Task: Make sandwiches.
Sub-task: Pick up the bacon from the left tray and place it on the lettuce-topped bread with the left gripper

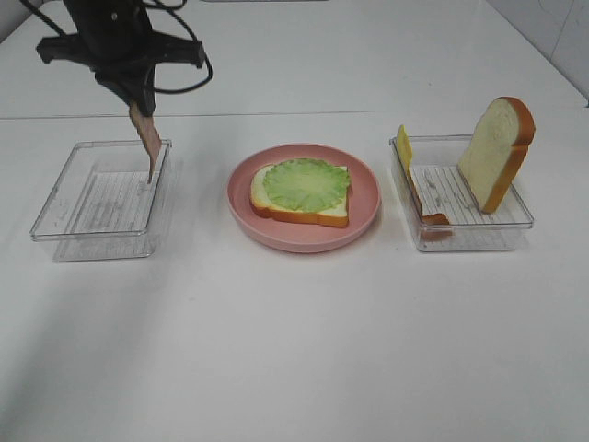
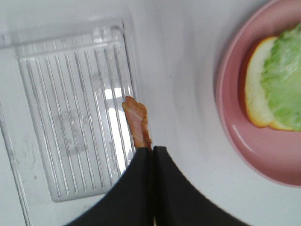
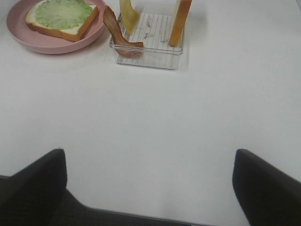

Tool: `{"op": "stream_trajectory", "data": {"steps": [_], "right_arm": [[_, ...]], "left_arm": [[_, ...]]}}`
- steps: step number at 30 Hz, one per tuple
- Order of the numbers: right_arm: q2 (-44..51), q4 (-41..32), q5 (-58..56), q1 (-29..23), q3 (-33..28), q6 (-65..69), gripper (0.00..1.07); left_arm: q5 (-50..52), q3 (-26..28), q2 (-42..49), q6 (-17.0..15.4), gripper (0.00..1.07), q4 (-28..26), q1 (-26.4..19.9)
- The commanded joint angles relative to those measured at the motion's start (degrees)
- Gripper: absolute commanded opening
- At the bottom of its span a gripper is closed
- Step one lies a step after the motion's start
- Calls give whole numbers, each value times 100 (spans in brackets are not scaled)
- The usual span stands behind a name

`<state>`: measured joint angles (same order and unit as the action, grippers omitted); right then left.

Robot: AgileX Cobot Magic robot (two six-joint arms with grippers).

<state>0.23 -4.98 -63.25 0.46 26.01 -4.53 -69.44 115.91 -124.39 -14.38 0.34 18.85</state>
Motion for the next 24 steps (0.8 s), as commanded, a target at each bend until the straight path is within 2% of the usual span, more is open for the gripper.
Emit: {"op": "stream_trajectory", "data": {"steps": [1,5,6,8,11,13,14,15,16,21,24], "right_arm": [[132,-23,17,29,0,40,93],[132,-23,17,29,0,40,93],[132,-23,17,29,0,40,93],[132,-23,17,29,0,40,93],[132,-23,17,29,0,40,93],[132,-23,17,29,0,40,93],[132,-23,17,29,0,40,93],[132,-23,17,29,0,40,93],[132,-23,17,29,0,40,93],[132,-23,17,29,0,40,93],[132,-23,17,29,0,40,93]], "left_arm": [[-590,304,160,17,0,-34,23],[-561,854,286,17,0,-275,23],[-561,854,286,17,0,-275,23],[-476,1100,275,17,0,-550,23],[-327,1134,264,17,0,-756,23],[-149,1134,206,52,0,-1203,23],[-149,1134,206,52,0,-1203,23],[-52,1134,149,132,0,-1507,23],[-52,1134,149,132,0,-1507,23],[269,1134,-92,424,0,-2424,23],[304,1134,-195,464,0,-2704,40]]}}
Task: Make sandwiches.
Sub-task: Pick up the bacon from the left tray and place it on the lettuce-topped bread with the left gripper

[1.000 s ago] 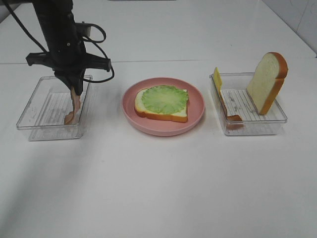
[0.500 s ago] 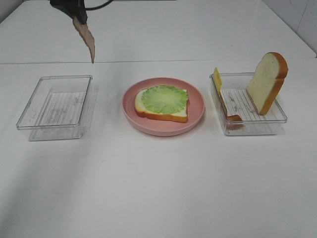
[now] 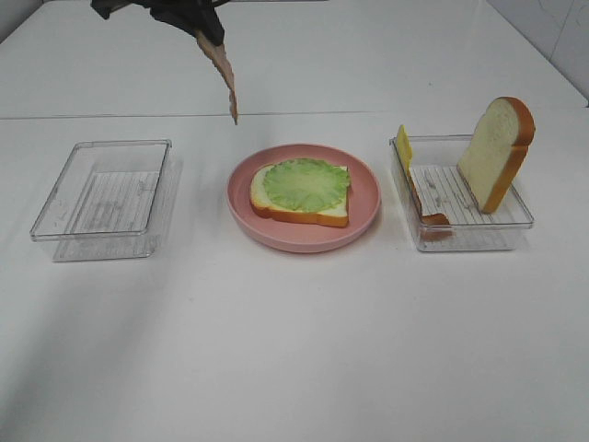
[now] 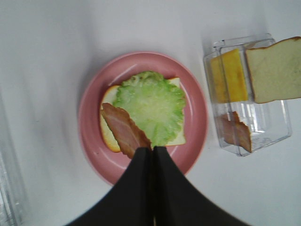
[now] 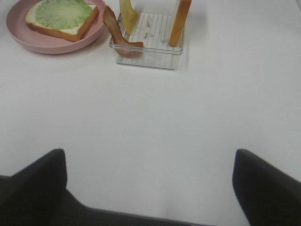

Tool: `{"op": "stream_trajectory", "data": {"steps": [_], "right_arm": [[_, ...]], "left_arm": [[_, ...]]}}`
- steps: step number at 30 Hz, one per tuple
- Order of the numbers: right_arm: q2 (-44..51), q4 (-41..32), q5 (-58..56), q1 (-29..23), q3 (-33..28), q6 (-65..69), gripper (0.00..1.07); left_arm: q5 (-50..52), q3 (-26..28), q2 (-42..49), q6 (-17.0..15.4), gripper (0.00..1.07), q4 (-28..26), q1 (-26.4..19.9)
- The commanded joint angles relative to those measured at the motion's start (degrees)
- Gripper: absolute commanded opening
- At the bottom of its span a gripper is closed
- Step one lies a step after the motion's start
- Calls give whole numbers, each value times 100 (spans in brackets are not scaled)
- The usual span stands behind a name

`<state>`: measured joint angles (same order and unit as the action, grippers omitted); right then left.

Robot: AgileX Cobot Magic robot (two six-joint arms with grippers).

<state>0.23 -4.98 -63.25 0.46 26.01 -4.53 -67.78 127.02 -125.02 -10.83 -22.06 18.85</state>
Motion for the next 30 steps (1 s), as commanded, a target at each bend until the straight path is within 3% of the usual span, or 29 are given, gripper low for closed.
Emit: {"op": "stream_trajectory", "data": {"steps": [1,5,13,15,18,25,30], "right_arm": [[132,-23,17,29,0,40,93],[132,-23,17,29,0,40,93],[132,-23,17,29,0,40,93],[132,-23,17,29,0,40,93],[132,-23,17,29,0,40,93],[132,-17,17,29,0,40,93],[132,-23,17,29,0,40,93]], "left_arm": [[201,23,-252,223,0,-699,80],[470,23,-544,504,0,-997,361],[842,23,-917,567,0,-1134,722],[1049,23,-1123,900,0,-1593,859],[1117,23,-1272,1083,0,-1879,865],[1123,17,-1501,1226,0,-1799,842],[837,17,-1621,1249,0,-1387,791]]}}
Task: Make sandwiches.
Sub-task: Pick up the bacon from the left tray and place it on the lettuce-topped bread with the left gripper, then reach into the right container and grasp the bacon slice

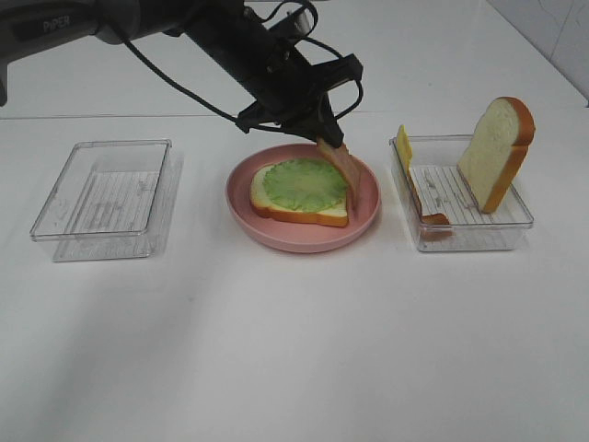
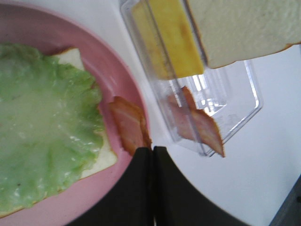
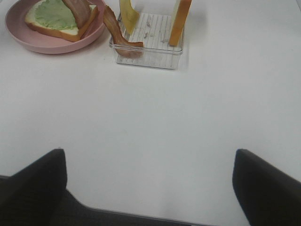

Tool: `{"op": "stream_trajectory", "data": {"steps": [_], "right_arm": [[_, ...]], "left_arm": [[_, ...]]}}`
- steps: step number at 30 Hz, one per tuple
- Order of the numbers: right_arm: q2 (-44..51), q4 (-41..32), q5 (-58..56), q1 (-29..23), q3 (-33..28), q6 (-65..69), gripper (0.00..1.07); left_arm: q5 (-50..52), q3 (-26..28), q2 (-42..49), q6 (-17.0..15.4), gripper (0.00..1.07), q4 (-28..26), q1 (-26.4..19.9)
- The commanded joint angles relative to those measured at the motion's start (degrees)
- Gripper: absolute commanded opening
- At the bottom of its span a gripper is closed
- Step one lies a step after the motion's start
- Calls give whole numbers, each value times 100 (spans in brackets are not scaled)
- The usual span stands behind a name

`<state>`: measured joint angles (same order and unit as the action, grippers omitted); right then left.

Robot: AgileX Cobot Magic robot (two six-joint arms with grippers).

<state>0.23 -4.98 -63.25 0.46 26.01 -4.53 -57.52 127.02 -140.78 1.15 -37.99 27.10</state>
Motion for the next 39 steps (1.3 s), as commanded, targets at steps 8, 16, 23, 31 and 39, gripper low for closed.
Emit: {"op": "stream_trajectory", "data": {"steps": [8,16,23,31,39], "right_arm": [[132,-23,17,29,0,40,93],[132,-23,17,29,0,40,93],[132,-23,17,29,0,40,93],[132,-23,17,29,0,40,93],[132,-23,17,29,0,40,93]], "left_arm": [[-201,17,-63,0,0,1358,-34],[40,17,-86,40,0,1564,-34],[160,17,-92,57,0,1776,0],[189,17,-80,-74,30,2074,0],[138,23,34,-115,101,2183,-6]]}}
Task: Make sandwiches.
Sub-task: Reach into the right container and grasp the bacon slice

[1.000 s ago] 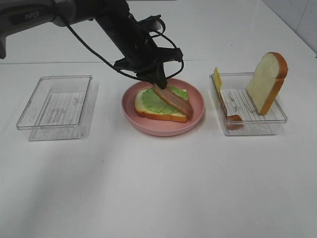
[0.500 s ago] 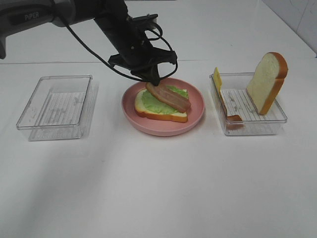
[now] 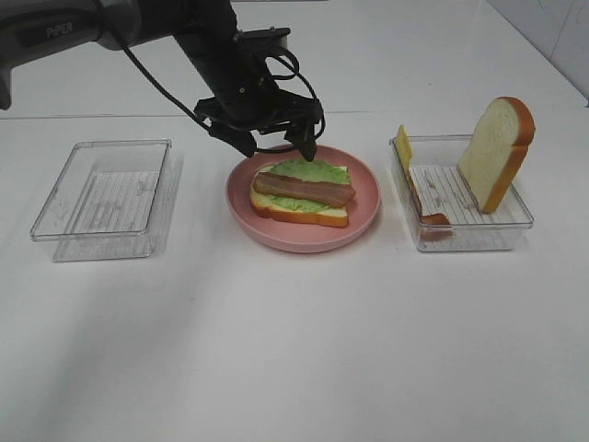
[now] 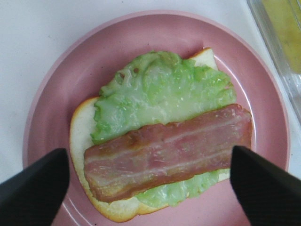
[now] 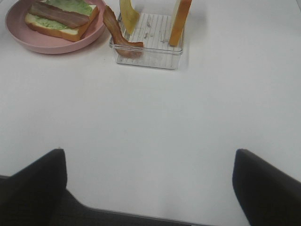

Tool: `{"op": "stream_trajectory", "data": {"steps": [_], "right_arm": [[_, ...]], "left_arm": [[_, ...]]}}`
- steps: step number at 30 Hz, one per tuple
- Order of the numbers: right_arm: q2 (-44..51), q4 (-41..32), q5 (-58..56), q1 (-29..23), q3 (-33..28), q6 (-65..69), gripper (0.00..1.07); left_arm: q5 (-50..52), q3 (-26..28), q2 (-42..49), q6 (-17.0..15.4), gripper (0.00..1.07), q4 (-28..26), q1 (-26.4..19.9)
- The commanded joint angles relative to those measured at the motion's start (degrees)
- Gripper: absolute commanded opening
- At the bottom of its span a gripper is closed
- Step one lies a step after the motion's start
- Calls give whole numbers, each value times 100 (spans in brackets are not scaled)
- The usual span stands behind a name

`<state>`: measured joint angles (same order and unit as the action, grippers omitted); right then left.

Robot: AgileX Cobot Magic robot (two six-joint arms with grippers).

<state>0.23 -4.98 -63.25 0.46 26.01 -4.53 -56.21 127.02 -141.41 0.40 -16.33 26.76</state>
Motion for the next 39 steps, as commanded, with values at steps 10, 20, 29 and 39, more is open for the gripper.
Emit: {"op": "stream_trajectory", "data": {"steps": [10,20,29,39], "right_arm": [[132,-23,17,29,0,40,93],[132,-23,17,29,0,40,93],[132,-23,17,29,0,40,93],[132,-23,17,29,0,40,93]], "left_arm": [[-607,92,453,-40,101,418,29],[-1937,138,1146,-40,101,1283,-120],[-1925,-630,2120,-86,101,1226,-458],[-1925,-2412,3638,-86,101,1392,-1312]]}}
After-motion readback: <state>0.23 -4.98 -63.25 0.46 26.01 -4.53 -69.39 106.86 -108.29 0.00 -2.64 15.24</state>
